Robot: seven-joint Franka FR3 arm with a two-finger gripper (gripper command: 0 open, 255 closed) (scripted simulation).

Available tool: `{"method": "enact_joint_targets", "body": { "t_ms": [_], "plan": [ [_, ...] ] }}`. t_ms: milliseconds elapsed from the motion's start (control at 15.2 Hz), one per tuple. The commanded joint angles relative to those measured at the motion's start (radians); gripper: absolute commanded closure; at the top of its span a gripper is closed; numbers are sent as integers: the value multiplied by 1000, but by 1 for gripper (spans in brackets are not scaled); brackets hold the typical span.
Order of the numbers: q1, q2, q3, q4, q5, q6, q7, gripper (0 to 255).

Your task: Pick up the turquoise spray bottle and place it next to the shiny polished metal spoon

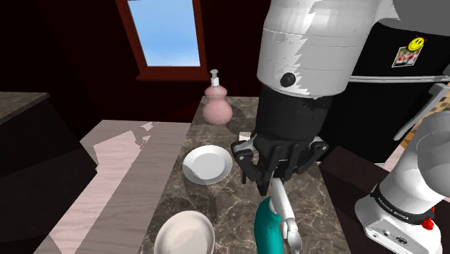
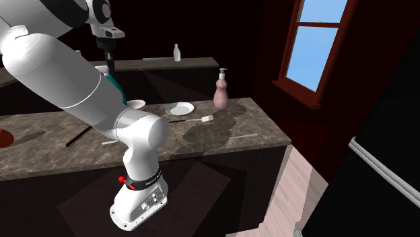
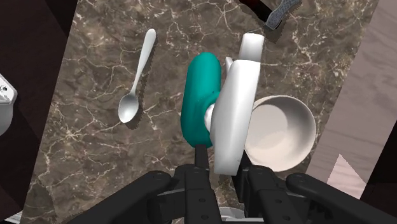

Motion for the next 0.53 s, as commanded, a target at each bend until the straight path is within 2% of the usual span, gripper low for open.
{"method": "enact_joint_targets", "body": {
  "t_ms": [0, 462],
  "plan": [
    [4, -4, 6, -30, 7, 27, -5, 255],
    [9, 2, 36, -115, 27, 119, -18, 255]
  ]
}}
